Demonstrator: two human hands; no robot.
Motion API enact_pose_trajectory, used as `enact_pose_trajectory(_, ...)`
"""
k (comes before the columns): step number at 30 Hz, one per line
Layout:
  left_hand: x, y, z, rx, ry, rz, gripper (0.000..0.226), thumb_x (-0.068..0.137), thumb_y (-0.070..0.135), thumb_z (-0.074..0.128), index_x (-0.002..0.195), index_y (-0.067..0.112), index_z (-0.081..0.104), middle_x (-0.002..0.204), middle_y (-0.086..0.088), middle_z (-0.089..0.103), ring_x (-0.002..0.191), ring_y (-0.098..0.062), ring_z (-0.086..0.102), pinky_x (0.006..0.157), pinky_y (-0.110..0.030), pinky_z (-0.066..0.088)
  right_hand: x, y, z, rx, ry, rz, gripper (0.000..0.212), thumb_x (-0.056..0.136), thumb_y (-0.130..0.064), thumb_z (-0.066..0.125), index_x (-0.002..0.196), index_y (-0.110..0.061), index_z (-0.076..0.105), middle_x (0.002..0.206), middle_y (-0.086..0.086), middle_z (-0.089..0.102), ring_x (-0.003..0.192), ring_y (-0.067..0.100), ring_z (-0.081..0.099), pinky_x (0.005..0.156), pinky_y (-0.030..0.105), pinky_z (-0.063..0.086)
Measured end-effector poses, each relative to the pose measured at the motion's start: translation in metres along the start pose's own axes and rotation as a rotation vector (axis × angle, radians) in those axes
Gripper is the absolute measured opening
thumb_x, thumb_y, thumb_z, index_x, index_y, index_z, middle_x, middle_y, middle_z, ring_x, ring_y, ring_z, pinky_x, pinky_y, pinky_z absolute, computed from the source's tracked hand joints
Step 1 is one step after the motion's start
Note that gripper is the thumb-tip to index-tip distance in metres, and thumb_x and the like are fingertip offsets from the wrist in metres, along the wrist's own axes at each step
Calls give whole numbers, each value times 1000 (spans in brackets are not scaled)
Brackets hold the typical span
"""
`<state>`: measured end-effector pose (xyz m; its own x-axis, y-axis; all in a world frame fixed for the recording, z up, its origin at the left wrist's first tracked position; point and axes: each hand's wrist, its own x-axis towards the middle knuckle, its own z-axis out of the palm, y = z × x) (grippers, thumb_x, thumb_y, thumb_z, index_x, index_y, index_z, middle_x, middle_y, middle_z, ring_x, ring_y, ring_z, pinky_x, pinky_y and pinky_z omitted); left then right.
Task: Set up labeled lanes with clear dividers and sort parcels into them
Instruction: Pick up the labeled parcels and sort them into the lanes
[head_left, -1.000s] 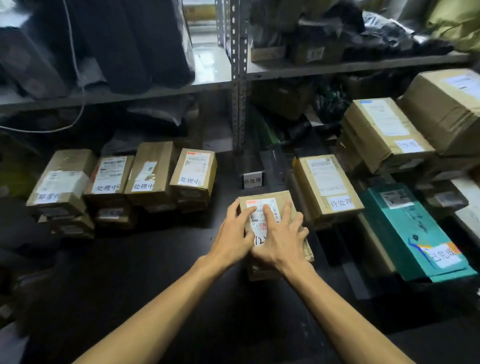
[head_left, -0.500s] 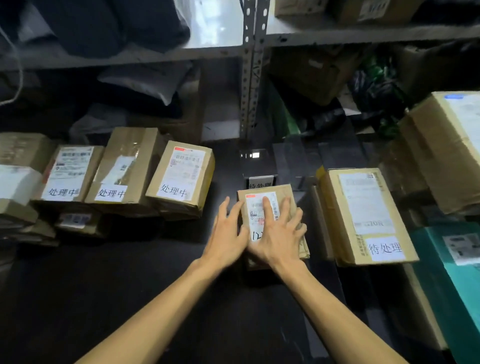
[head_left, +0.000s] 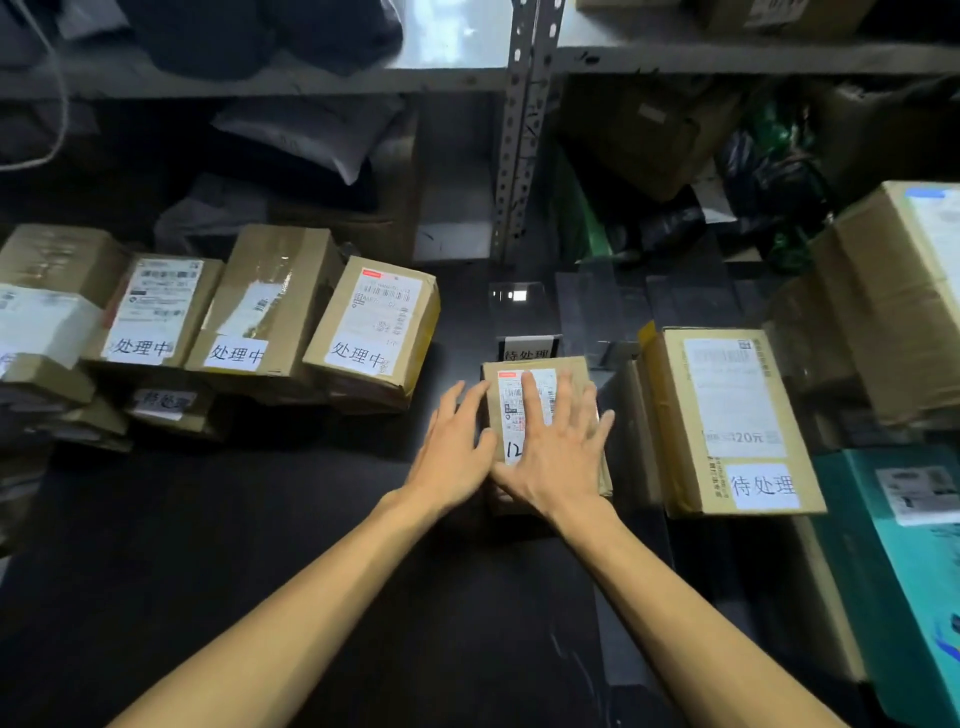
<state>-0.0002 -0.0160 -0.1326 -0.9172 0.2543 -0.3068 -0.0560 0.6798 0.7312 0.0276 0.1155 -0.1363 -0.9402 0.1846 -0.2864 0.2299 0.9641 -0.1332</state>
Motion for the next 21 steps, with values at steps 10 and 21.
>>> enact_pose_trajectory(10,-79,26,-70,56,218,41,63,96,21,50,153,28,24,161,4,15,147,-17,18,116,-35,23,-53,-41,-70,87,192,-251,97,87,-73,46,159,-34,-5,166,13,-16,153,39,-9,121,58,5)
enact_pose_trajectory(21,-217,-48,-163,92,442,-149,62,97,21,51,153,31,26,161,2,18,148,-18,18,116,-36,24,-127,-148,-82,96,162,-588,70,93,-67,43,156,-43,23,168,6,1,152,36,7,121,52,15)
